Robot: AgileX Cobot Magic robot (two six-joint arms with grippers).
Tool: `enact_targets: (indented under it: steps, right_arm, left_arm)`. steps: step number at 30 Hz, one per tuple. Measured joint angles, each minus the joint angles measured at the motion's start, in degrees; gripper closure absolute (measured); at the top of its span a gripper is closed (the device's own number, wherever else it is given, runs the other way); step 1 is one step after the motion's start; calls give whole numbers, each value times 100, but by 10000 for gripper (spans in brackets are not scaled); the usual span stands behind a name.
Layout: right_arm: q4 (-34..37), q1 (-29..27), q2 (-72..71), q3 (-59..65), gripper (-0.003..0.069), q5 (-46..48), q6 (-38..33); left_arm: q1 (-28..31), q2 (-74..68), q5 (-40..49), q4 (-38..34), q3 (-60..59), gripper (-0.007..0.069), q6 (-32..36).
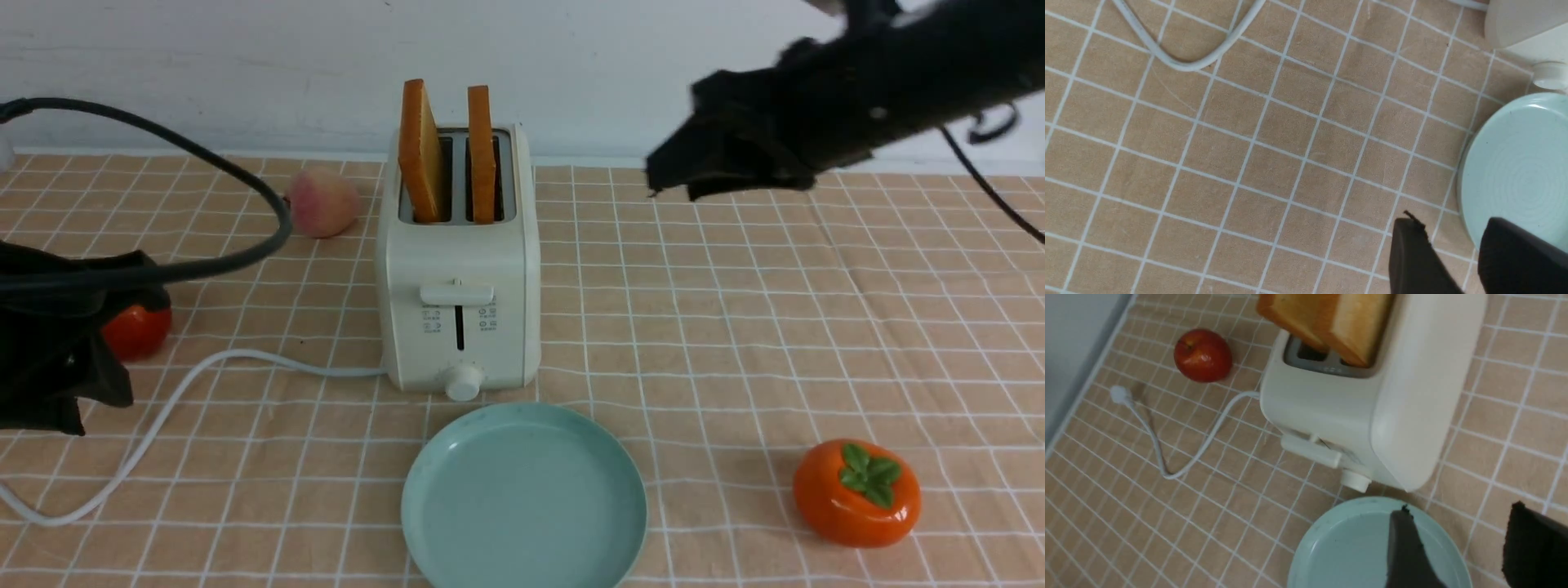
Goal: Take toasted bread from bread machine on light coffee tablecloth place on plate.
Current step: 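Grasp the toast slice in the toaster and pull it up out of the slot with the right gripper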
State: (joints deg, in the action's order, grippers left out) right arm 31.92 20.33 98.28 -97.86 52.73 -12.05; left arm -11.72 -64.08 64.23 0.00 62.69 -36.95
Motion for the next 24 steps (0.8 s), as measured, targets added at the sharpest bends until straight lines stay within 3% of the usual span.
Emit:
enact_targets:
  steps: [3, 4, 5, 6, 10, 20, 24]
  right_arm:
    - [-1053, 574, 599, -1066, 247, 185, 878]
    - [-1801, 896, 1012, -1649, 228, 317, 1554]
    - [-1977, 933, 1111, -1807, 224, 332, 1638]
    - [-2609, 1186, 1475, -2371, 213, 435, 2251]
    - [-3493, 1567, 2126, -3249, 205, 412, 3238]
    - [-4014, 1653, 2883, -3504, 218, -402, 3577]
    - [-4311, 1653, 3144, -3504, 297, -463, 3559]
  left_arm:
    - [0, 0, 3, -81, 7, 386, 9]
    - [0, 0, 3, -114, 7, 386, 9]
    - [0, 0, 3, -115, 7, 386, 14]
    - [0, 0, 3, -127, 7, 386, 14]
    - [0, 0, 3, -133, 7, 386, 14]
    - [0, 0, 19, -133, 7, 386, 14]
    - [0, 0, 19, -133, 7, 386, 14]
